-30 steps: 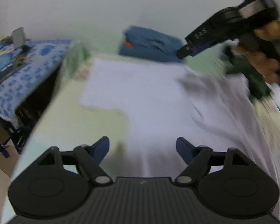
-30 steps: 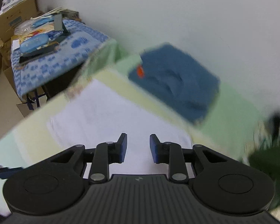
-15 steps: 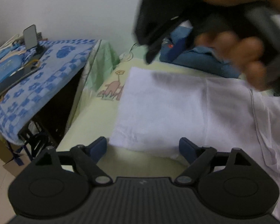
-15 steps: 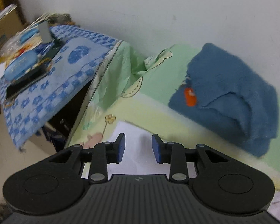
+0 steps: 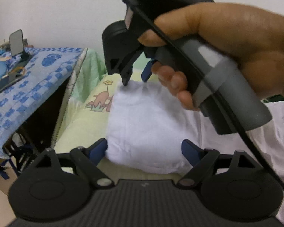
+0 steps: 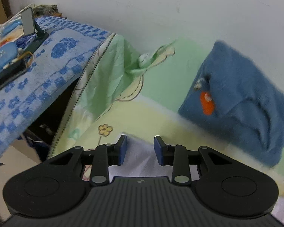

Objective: Fold clothes

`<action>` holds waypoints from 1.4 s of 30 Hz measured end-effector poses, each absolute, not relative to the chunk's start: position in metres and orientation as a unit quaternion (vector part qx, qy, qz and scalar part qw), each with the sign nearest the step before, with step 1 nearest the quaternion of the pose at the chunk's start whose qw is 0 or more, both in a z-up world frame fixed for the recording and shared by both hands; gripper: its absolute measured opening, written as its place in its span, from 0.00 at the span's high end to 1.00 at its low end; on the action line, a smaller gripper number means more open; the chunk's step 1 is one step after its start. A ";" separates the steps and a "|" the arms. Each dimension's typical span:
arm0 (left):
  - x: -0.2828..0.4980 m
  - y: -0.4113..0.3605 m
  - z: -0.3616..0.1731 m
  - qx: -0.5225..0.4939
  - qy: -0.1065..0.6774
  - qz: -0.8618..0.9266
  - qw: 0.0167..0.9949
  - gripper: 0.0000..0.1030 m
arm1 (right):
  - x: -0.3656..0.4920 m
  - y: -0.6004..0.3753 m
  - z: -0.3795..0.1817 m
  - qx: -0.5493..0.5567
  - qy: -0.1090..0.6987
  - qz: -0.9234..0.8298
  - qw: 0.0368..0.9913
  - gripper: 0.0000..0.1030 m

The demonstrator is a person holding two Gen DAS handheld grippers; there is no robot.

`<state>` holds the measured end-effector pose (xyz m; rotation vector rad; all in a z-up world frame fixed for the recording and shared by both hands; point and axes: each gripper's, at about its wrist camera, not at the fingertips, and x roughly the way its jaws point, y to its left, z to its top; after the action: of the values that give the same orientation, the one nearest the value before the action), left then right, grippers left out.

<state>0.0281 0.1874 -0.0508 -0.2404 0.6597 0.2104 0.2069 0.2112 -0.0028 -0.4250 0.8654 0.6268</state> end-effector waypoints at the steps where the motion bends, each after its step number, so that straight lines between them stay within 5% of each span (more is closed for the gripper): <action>1: 0.026 0.188 -0.051 -0.123 0.319 0.099 0.934 0.17 | 0.208 0.211 -0.003 -0.202 0.409 0.298 0.838 0.67; 12: 0.011 0.195 -0.050 -0.153 0.300 0.053 0.940 0.17 | 0.204 0.220 -0.010 -0.245 0.380 0.317 0.834 0.57; 14: 0.004 0.195 -0.048 -0.155 0.292 0.047 0.943 0.16 | 0.204 0.218 -0.010 -0.239 0.377 0.323 0.835 0.63; 16: -0.003 0.195 -0.045 -0.157 0.282 0.040 0.945 0.12 | 0.204 0.215 -0.011 -0.232 0.374 0.328 0.836 0.85; 19: -0.001 0.191 -0.043 -0.150 0.285 0.032 0.946 0.09 | 0.204 0.212 -0.011 -0.222 0.370 0.336 0.837 0.97; 42: 0.001 0.187 -0.042 -0.184 0.282 -0.037 0.941 0.05 | 0.228 0.139 0.013 -0.025 0.400 0.385 0.831 0.99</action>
<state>0.0008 0.1873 -0.0416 -0.3754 0.5747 -0.0761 0.2277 0.1386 0.0133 -0.0530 0.8482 0.8158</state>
